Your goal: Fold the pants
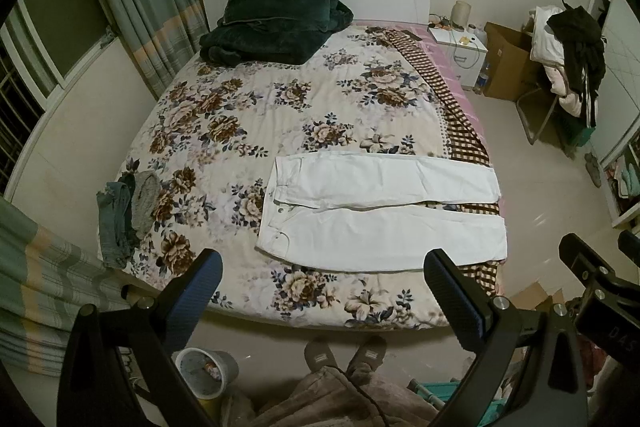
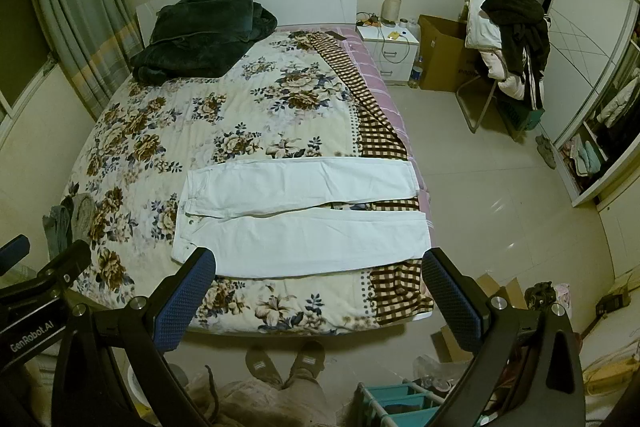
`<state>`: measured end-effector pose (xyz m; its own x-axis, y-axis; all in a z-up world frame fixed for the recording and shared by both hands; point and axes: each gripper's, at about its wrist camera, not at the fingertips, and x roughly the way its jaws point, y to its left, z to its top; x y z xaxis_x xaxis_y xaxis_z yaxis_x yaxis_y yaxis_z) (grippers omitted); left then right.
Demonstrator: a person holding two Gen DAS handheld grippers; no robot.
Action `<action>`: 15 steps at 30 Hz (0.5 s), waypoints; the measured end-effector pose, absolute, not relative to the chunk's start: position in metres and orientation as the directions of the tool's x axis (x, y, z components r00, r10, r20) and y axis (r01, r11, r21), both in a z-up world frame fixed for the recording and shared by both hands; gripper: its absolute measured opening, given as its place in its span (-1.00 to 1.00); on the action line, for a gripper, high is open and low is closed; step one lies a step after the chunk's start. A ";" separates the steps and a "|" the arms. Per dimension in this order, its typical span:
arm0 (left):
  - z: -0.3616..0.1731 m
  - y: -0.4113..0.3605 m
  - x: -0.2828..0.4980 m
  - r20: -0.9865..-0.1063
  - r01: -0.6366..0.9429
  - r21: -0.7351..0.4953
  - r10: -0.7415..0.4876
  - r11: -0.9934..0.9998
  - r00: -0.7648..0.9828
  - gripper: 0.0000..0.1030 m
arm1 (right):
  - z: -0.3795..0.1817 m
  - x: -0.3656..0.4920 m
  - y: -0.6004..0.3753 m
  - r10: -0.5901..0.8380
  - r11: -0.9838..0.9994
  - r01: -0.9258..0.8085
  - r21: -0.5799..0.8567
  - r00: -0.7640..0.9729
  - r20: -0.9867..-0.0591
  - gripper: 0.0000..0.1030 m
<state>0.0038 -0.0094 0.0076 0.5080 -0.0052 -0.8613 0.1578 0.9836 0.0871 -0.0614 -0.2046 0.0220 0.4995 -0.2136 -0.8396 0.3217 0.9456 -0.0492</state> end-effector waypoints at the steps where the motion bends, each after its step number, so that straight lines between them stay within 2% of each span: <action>1: 0.007 -0.009 0.003 -0.861 0.158 0.087 -0.005 0.984 0.508 1.00 | 0.022 -0.061 -0.205 -0.213 0.946 0.321 -0.048 0.500 -0.839 1.00; 15: 0.007 -0.008 0.003 -0.860 0.157 0.083 -0.009 0.984 0.510 1.00 | 0.022 -0.061 -0.204 -0.213 0.947 0.318 -0.050 0.499 -0.840 1.00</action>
<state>0.0027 -0.0079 0.0066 0.5102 -0.0095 -0.8600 0.1574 0.9841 0.0825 -0.0610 -0.2041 0.0217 0.4994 -0.2127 -0.8398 0.3183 0.9467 -0.0505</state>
